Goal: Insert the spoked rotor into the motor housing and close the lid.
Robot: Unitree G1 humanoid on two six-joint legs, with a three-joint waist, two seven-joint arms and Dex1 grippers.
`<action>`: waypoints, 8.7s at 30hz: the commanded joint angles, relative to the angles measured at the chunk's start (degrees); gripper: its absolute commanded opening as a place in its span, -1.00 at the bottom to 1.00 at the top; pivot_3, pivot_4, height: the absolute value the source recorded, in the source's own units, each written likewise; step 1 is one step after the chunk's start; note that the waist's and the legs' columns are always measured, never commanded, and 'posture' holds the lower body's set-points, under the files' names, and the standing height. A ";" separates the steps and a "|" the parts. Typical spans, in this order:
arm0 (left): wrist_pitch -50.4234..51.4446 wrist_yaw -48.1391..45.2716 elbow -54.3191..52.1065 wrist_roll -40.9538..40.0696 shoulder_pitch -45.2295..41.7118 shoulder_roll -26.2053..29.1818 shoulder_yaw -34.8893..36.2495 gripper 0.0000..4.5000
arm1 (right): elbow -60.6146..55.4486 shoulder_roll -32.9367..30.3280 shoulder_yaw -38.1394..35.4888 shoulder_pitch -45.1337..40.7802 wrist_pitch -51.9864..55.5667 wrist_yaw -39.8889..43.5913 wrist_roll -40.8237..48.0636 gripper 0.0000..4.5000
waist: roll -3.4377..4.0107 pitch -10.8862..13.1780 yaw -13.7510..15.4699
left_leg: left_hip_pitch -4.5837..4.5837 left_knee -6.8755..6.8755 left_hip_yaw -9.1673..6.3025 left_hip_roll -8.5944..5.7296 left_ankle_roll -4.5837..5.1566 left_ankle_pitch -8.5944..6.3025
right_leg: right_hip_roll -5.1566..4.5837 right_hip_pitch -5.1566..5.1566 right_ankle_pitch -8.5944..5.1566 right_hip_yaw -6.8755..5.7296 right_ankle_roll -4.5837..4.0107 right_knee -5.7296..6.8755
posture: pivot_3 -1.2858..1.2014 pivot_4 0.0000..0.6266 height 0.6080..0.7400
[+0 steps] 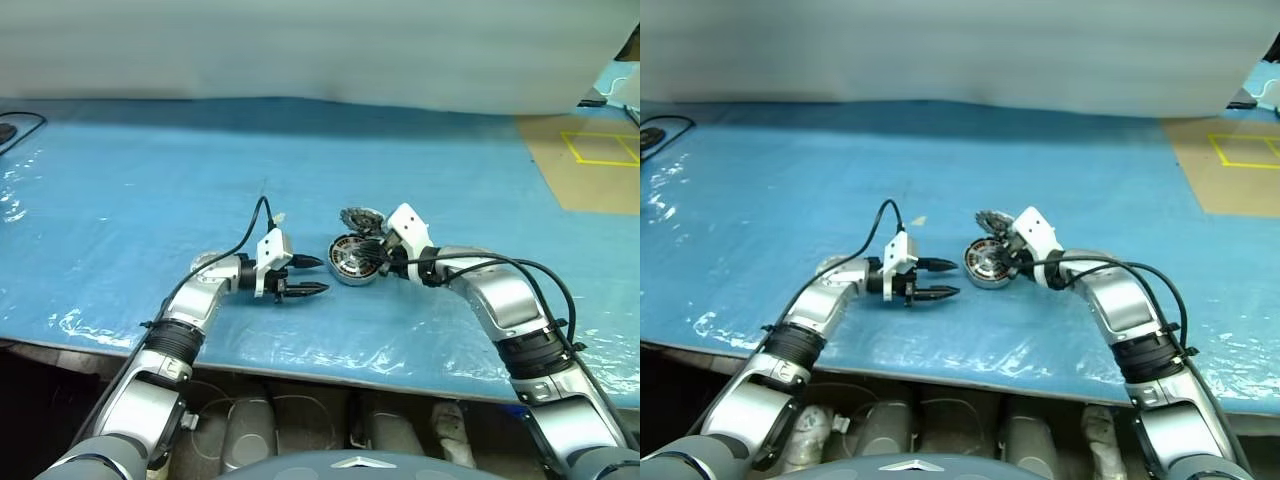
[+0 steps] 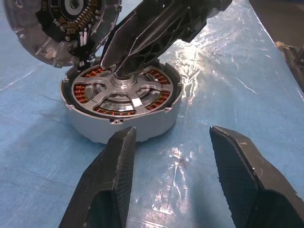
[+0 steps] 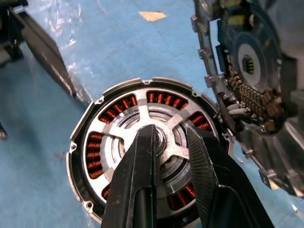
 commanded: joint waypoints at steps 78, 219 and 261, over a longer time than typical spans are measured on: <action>4.71 -7.56 -6.63 -6.05 2.49 7.86 3.85 0.15 | 7.98 1.37 2.66 2.78 -8.33 6.61 -1.71 -0.55 | -0.14 -0.09 -0.24 | 0.13 0.01 0.01 0.06 0.00 0.00 | 0.00 0.13 -0.04 -0.08 -0.06 0.01 | 0.03 -0.52 1.00; 9.43 -0.83 -12.33 -8.29 4.78 3.79 4.12 0.15 | 9.71 0.56 3.34 -3.36 -8.93 15.07 -3.38 0.32 | -0.51 -0.62 -0.53 | 0.61 -1.30 0.16 0.22 -0.64 -0.37 | 0.41 -0.15 -0.09 -0.22 -0.93 -0.77 | 0.03 -0.52 1.00; 1.19 6.69 1.93 -1.98 -2.03 -4.82 2.99 -0.99 | 15.71 0.36 4.97 -0.84 -8.94 10.17 -8.37 0.32 | -0.60 -0.71 -0.34 | 1.51 -1.21 0.02 0.10 -0.59 -0.38 | 0.09 0.91 -0.34 -0.15 -0.40 -1.00 | 0.03 -0.52 1.00</action>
